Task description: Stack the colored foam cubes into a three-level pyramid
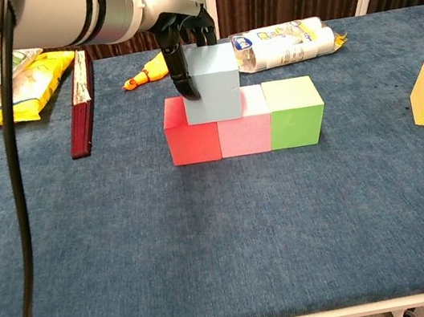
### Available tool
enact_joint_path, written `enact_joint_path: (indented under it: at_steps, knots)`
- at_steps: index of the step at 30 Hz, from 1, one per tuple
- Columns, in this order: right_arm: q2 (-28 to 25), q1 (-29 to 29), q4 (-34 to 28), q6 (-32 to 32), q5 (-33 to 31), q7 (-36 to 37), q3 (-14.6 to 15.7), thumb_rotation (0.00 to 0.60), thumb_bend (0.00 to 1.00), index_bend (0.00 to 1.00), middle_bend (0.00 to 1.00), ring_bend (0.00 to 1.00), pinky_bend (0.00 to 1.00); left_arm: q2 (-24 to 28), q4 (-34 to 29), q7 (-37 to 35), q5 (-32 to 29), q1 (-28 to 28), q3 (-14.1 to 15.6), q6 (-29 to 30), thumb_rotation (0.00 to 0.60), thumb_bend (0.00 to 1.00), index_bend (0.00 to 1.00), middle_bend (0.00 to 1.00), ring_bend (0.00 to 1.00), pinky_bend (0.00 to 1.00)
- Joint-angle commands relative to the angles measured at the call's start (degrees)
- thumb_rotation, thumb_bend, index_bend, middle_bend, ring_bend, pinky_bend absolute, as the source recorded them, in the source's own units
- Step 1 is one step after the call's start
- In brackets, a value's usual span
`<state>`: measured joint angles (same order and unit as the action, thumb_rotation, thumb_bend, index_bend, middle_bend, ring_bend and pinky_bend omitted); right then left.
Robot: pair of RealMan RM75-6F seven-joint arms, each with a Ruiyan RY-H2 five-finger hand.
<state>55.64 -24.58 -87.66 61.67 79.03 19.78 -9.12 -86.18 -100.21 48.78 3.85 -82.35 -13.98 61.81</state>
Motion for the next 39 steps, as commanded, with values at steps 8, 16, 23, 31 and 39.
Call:
enact_joint_path:
  at_steps: [8, 16, 23, 31, 39]
  knots:
    - [0.1, -0.1, 0.2, -0.1, 0.0, 0.2, 0.0, 0.600, 0.05, 0.00, 0.09, 0.00, 0.00, -0.2, -0.2, 1.0, -0.6, 0.1, -0.7, 0.4, 0.600, 0.26, 0.40, 0.18, 0.10, 0.15]
    - [0.2, -0.1, 0.3, -0.2, 0.0, 0.2, 0.0, 0.600, 0.05, 0.00, 0.09, 0.00, 0.00, -0.5, 0.4, 1.6, -1.0, 0.2, -1.1, 0.5, 0.600, 0.26, 0.40, 0.18, 0.10, 0.15]
    - [0.2, -0.2, 0.3, -0.4, 0.1, 0.2, 0.0, 0.600, 0.05, 0.00, 0.09, 0.00, 0.00, -0.5, -0.1, 2.2, -1.5, 0.3, -1.3, 1.1, 0.600, 0.20, 0.36, 0.16, 0.10, 0.15]
    - [0.0, 0.0, 0.1, -0.2, 0.0, 0.2, 0.0, 0.600, 0.06, 0.00, 0.09, 0.00, 0.00, -0.9, -0.2, 2.1, -1.4, 0.7, -1.8, 1.9, 0.600, 0.09, 0.17, 0.11, 0.09, 0.15]
    - [-0.2, 0.1, -0.1, 0.2, 0.0, 0.2, -0.1, 0.600, 0.06, 0.00, 0.09, 0.00, 0.00, 0.3, -2.6, 1.8, -0.3, 1.6, -2.3, 2.5, 0.600, 0.07, 0.08, 0.07, 0.06, 0.15]
